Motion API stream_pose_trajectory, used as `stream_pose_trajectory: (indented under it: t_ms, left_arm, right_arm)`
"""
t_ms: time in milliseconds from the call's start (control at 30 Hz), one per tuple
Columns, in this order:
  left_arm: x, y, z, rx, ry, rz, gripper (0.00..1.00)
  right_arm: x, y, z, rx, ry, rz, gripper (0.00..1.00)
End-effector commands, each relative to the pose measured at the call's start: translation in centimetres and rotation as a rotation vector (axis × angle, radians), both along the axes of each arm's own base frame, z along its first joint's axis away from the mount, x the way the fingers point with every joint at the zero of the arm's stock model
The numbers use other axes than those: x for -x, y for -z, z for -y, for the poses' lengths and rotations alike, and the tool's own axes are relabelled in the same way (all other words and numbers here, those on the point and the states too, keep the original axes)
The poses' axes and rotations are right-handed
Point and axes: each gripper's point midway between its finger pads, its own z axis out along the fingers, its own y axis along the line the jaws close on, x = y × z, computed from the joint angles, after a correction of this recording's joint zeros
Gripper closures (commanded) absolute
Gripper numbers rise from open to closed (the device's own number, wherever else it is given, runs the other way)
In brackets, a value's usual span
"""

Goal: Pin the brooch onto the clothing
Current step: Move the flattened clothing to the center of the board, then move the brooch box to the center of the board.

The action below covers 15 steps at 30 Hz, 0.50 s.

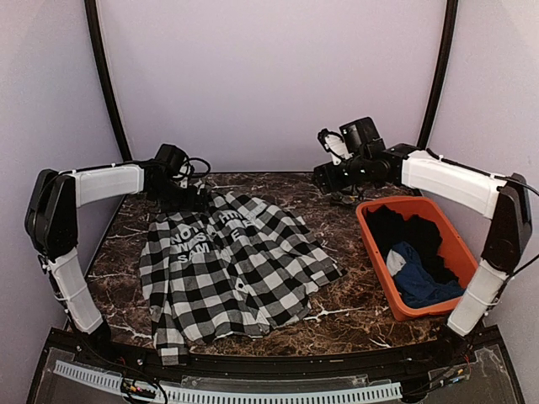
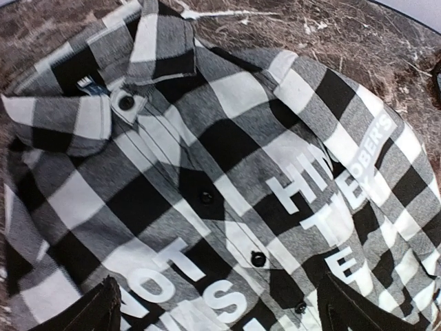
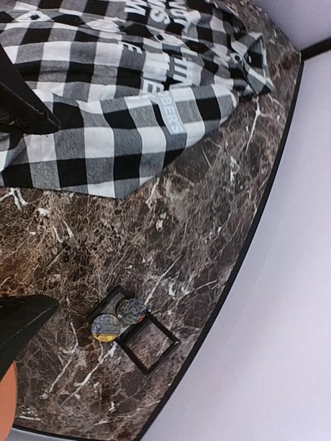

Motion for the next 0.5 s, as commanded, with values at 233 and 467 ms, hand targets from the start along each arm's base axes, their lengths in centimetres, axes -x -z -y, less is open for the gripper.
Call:
stream_pose_trajectory:
  t_ms: [233,467]
  left_arm:
    - [4.4,-2.8,3.6,0.418,-0.001,0.009,0.01]
    - [4.9,-1.5,4.3,0.464,0.022,-0.017,0.01]
  right_arm:
    - [-7.7,7.5,4.2,0.123,0.204,-0.194,0.27]
    - [-12.1,8.6,4.9,0.218,0.257,-0.194,0.27]
